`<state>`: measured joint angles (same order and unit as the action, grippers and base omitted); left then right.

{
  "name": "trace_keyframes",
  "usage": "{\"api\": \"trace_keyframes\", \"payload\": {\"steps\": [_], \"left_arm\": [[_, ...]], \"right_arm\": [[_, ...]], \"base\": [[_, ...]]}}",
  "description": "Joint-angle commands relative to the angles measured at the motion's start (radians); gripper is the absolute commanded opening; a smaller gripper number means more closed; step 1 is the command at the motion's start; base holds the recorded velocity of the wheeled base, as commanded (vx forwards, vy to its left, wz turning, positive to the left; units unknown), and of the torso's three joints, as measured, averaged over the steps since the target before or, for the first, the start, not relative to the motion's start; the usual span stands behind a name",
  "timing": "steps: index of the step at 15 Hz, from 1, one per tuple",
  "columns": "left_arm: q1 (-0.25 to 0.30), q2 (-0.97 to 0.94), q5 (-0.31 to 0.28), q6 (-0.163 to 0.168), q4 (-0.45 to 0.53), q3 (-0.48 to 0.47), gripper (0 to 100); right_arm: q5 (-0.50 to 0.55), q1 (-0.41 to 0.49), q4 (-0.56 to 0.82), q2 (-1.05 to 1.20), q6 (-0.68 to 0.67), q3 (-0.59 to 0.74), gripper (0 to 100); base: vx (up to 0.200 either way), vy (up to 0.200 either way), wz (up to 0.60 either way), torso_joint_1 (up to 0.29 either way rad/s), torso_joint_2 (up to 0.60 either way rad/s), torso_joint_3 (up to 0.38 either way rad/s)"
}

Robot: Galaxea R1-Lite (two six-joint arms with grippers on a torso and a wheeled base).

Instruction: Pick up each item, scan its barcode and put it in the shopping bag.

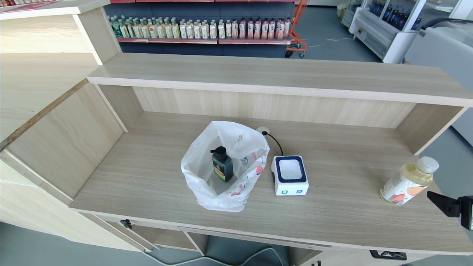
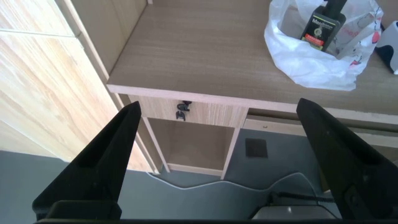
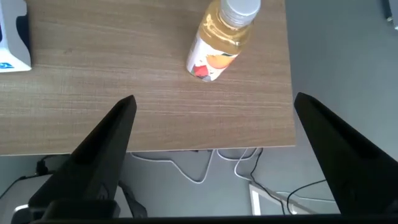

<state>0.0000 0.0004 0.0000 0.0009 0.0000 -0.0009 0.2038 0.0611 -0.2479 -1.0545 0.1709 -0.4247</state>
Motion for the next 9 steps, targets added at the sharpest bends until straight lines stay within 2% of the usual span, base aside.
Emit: {"api": "trace_keyframes", "payload": {"steps": [1, 5, 9], "left_arm": [[0.0, 0.001, 0.0, -0.001, -0.002, -0.001, 100], [0.0, 0.001, 0.0, -0.001, 0.0, -0.001, 100], [0.0, 0.001, 0.0, 0.001, 0.0, -0.001, 100]], "right_arm": [[0.0, 0.005, -0.001, 0.019, 0.001, 0.006, 100], [0.0, 0.005, 0.001, 0.025, 0.001, 0.014, 100], [0.002, 0.006, 0.001, 0.051, 0.002, 0.046, 100]], "base": [[0.0, 0.0, 0.0, 0.0, 0.0, 0.0], [0.0, 0.0, 0.0, 0.0, 0.0, 0.0], [0.0, -0.2, 0.0, -0.001, 0.0, 0.001]]}}
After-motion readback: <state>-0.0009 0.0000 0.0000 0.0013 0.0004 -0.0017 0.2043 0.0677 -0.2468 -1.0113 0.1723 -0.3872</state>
